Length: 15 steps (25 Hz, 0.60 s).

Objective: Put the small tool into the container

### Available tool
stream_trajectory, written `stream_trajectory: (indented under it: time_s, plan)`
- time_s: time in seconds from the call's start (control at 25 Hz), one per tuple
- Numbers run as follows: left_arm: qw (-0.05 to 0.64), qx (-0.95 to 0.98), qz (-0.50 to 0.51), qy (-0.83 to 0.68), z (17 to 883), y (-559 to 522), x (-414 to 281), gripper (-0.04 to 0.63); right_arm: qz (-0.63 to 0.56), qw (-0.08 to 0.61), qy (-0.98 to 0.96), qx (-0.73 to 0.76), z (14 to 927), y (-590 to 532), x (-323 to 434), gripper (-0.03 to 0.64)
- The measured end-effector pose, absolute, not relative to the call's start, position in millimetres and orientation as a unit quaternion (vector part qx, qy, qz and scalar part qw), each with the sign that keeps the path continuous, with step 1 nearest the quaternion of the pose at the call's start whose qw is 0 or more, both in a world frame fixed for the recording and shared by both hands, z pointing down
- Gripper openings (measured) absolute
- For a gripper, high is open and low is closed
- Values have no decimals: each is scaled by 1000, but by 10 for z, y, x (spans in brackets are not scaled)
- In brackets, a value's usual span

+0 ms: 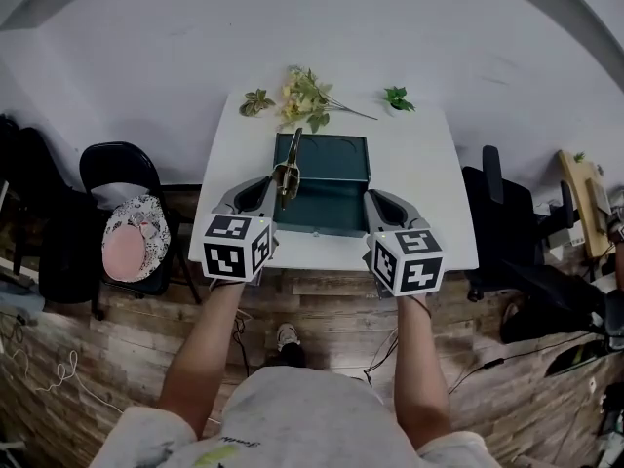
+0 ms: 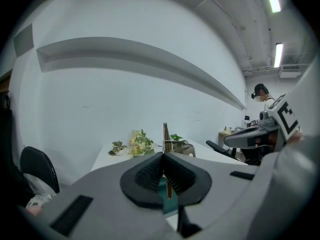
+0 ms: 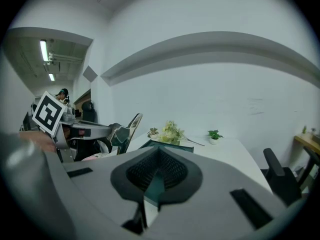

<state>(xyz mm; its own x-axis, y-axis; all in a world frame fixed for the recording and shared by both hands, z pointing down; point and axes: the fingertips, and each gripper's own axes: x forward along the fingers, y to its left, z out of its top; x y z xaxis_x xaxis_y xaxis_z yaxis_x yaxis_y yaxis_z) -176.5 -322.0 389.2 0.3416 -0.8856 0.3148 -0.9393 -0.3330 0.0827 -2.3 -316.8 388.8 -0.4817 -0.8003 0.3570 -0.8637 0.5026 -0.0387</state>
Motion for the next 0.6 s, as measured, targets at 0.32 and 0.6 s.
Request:
stream_trajectory:
  time_s: [0.32, 0.6]
  plan:
    - [126, 828, 110, -535, 3916, -3502, -1825, 0, 110, 148, -838, 514, 3881, -3347, -94, 3]
    - [121, 840, 111, -517, 3902, -3622, -1834, 0, 110, 145, -827, 531, 3869, -3381, -124, 3]
